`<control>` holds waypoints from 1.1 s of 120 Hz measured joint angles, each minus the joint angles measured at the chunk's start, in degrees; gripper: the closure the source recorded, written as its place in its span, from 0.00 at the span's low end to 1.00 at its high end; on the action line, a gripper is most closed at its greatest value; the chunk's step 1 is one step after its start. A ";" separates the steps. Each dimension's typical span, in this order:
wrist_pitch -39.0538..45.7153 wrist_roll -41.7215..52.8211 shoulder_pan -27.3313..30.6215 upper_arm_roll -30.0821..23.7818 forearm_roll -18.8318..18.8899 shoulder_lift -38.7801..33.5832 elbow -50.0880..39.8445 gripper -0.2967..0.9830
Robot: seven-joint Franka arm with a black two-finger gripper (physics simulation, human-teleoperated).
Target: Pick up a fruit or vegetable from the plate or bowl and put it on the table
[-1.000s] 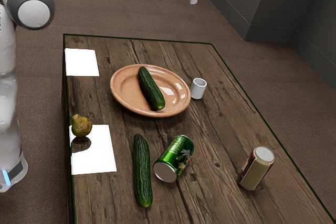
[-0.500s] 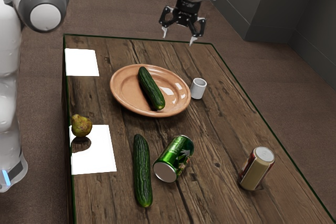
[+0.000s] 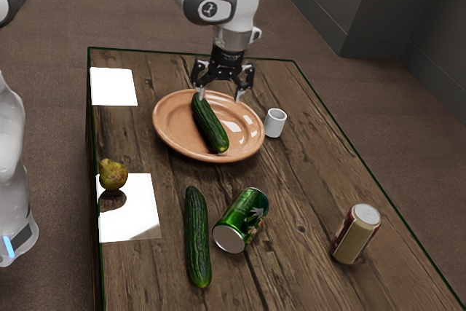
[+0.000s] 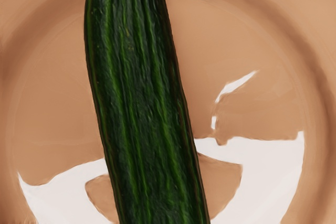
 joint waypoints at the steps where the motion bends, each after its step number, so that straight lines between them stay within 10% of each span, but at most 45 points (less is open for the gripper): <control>1: 0.22 -0.34 0.00 0.00 0.01 -0.14 -0.26 0.23; 132: 11.66 -19.55 0.00 0.00 0.42 2.92 -8.83 0.23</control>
